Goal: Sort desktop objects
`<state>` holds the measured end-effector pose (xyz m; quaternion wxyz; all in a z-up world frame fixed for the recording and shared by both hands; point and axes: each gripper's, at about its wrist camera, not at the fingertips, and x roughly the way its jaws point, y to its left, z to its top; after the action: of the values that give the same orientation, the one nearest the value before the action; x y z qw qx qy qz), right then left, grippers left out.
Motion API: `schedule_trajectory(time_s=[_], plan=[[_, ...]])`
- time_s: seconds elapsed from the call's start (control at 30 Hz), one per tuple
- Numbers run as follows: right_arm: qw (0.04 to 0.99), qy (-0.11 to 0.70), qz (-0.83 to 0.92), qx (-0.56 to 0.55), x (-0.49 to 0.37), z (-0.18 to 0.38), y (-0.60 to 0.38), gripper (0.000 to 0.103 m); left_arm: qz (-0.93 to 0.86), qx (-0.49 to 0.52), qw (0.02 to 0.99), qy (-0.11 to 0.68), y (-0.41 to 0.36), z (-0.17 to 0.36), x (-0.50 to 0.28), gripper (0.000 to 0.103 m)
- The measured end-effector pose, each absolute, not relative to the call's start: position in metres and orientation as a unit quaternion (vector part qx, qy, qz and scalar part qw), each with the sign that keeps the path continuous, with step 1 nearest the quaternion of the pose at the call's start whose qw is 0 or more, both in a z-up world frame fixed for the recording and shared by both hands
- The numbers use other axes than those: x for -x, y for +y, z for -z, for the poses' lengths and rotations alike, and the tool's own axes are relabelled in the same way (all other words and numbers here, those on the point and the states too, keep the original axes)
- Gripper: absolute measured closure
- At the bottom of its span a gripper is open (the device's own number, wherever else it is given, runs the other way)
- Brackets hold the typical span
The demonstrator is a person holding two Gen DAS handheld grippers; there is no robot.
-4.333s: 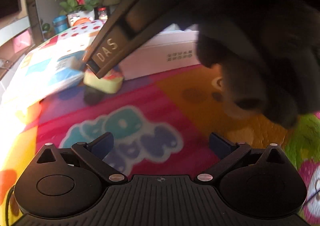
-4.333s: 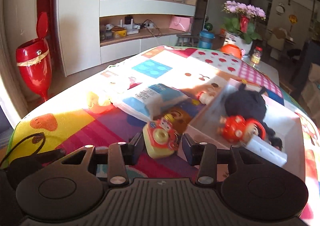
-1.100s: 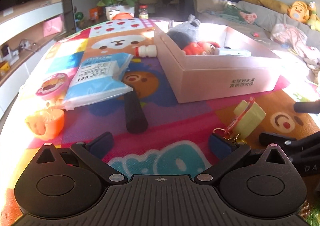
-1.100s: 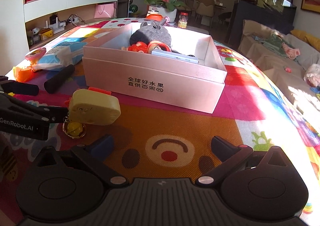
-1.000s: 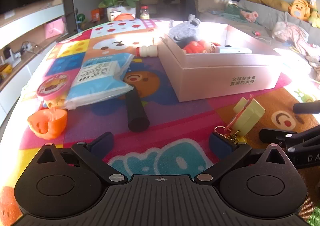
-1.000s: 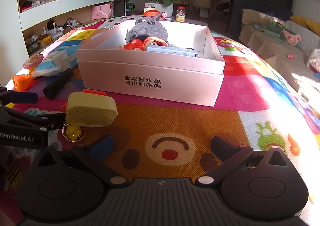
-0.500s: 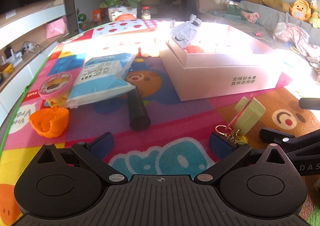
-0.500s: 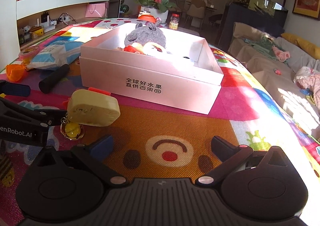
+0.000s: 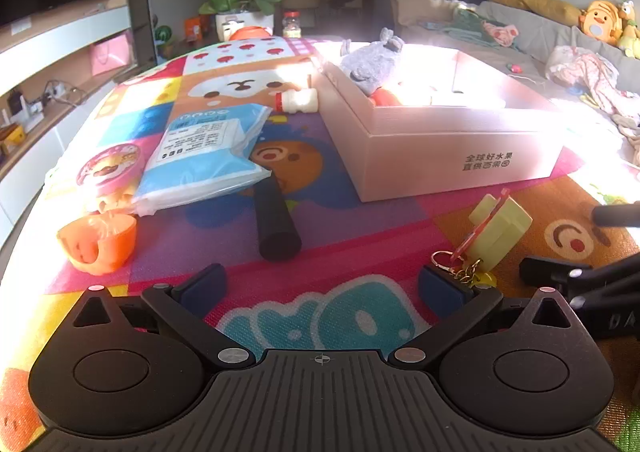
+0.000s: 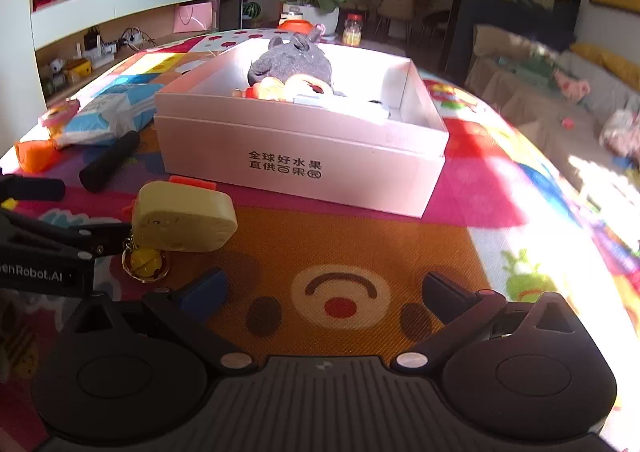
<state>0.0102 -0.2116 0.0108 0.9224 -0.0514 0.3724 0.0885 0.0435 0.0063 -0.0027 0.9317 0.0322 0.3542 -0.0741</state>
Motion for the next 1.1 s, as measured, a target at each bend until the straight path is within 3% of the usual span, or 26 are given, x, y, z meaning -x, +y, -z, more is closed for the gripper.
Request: schedule_trajectory(time_s=[0.33,0.43,0.57,0.7,0.83,0.9,1.0,1.1], plan=[[0.928,0.356,-0.090,0.066,-0.005,-0.010,-0.207,0.000,0.082,-0.033,0.929,0.358,0.009,0.001,-0.041,0.000],[0.922,0.361,-0.129,0.060,-0.005,-0.010,-0.209,0.000,0.069,0.006,0.929,0.364,0.023,-0.005,-0.029,0.000],[0.935,0.282,-0.182,0.115,0.023,-0.029,-0.196,0.002,0.052,-0.007,0.933,0.355,0.035,-0.019,-0.005,0.000],[0.940,0.247,-0.223,0.073,0.013,-0.055,-0.184,0.016,0.016,-0.031,0.935,0.353,0.040,-0.026,0.001,0.000],[0.929,0.297,-0.213,0.055,-0.027,-0.048,-0.169,0.046,-0.009,-0.046,0.927,0.372,0.035,-0.024,-0.007,0.000],[0.910,0.350,-0.216,0.051,-0.035,-0.039,-0.172,0.048,-0.006,-0.060,0.927,0.370,0.030,-0.027,-0.006,0.000],[0.903,0.361,-0.219,0.078,-0.010,-0.032,-0.190,0.047,-0.005,-0.082,0.928,0.364,0.024,-0.026,-0.004,0.000],[0.902,0.354,-0.229,0.093,0.022,-0.031,-0.213,0.040,0.000,-0.087,0.925,0.370,0.020,-0.019,-0.010,0.000]])
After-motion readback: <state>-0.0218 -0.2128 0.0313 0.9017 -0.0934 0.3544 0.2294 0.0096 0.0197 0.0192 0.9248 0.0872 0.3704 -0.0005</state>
